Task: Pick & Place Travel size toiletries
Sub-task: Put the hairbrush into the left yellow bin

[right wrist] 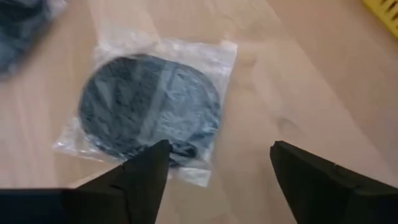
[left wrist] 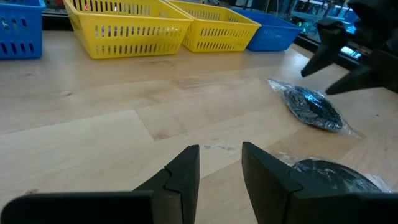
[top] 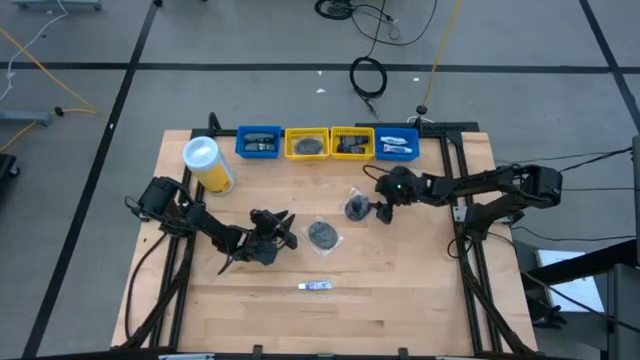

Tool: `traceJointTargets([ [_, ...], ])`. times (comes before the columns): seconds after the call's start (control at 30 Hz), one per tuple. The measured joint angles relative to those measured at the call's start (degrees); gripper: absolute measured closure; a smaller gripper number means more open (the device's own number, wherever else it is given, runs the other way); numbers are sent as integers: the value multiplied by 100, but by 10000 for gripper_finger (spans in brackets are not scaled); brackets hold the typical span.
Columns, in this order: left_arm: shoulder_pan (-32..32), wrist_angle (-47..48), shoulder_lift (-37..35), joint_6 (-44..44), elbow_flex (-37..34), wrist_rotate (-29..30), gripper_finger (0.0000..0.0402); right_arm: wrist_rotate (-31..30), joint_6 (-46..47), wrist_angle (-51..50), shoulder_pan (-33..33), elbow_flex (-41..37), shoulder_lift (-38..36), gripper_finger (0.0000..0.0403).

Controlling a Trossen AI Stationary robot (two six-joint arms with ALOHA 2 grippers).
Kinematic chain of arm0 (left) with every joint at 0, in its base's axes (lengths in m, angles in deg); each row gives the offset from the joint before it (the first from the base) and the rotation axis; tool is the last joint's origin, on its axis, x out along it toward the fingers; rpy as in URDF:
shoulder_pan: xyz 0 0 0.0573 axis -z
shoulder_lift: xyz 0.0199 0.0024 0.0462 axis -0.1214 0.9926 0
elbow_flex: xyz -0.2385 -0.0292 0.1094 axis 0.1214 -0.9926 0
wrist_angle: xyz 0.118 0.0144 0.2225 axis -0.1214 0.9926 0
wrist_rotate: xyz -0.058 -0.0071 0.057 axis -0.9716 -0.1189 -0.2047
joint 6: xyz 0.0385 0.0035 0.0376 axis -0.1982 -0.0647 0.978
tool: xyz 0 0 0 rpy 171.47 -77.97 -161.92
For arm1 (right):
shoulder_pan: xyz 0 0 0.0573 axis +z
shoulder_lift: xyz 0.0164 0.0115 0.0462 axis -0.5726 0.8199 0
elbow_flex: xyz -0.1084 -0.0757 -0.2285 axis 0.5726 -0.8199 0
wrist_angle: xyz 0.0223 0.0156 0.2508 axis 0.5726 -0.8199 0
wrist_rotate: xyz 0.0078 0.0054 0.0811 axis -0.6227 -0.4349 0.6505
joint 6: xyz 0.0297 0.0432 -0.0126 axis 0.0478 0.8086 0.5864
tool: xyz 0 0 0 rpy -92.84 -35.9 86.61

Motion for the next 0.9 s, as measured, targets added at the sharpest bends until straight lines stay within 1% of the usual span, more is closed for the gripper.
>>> traceJointTargets([
  [0.07, -15, 0, 0, -5, 0, -1, 284, 154, 20, 380, 0, -203, 1, 119],
  [0.13, -18, 2, 0, -5, 0, -2, 284, 242, 79, 688, 7, -377, 67, 120],
  [0.2, -18, 2, 0, -9, 0, -1, 284, 322, 256, 1006, -8, -490, 173, 131],
  [0.3, -18, 0, 0, -4, 0, -3, 284, 425, 395, 1420, -12, -558, 464, 159],
  [0.47, -29, 4, 0, 7, 0, -11, 284, 459, 208, 1942, 72, -553, 863, 231],
  [0.67, -197, -75, 0, 108, -2, -65, 284, 677, -395, 2220, 197, -564, 948, 348],
  [0.73, -367, -212, 0, 168, -2, -410, 284, 690, -656, 2346, 259, -566, 949, 385],
  [0.77, -507, -365, 1, 304, -3, -720, 284, 678, -763, 2425, 303, -566, 949, 394],
  [0.9, -1194, -1260, 2, 1357, 22, -2522, 284, 573, -1016, 2791, 517, -566, 949, 395],
])
